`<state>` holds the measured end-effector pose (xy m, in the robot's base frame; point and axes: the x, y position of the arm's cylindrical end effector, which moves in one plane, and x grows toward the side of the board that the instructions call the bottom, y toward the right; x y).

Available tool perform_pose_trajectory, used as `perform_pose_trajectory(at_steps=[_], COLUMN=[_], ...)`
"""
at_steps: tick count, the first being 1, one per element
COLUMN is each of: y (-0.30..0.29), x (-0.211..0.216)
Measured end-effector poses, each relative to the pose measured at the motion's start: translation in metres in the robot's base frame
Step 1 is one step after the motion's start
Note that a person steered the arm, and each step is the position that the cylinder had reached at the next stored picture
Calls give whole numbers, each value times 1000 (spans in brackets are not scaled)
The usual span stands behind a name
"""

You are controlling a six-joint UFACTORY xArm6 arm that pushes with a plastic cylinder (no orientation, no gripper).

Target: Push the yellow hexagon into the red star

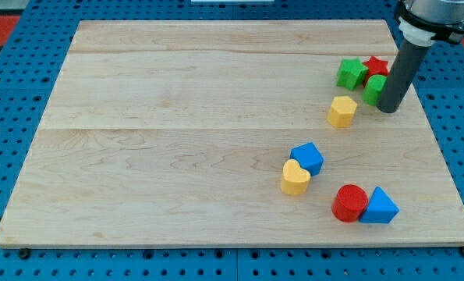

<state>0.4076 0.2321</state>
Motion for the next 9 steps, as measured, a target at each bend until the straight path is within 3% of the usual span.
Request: perform_pose_trajectory(at_steps=[3,4,5,6,9], y=[20,14,-24,-61,-98], x=[1,59,89,84,29])
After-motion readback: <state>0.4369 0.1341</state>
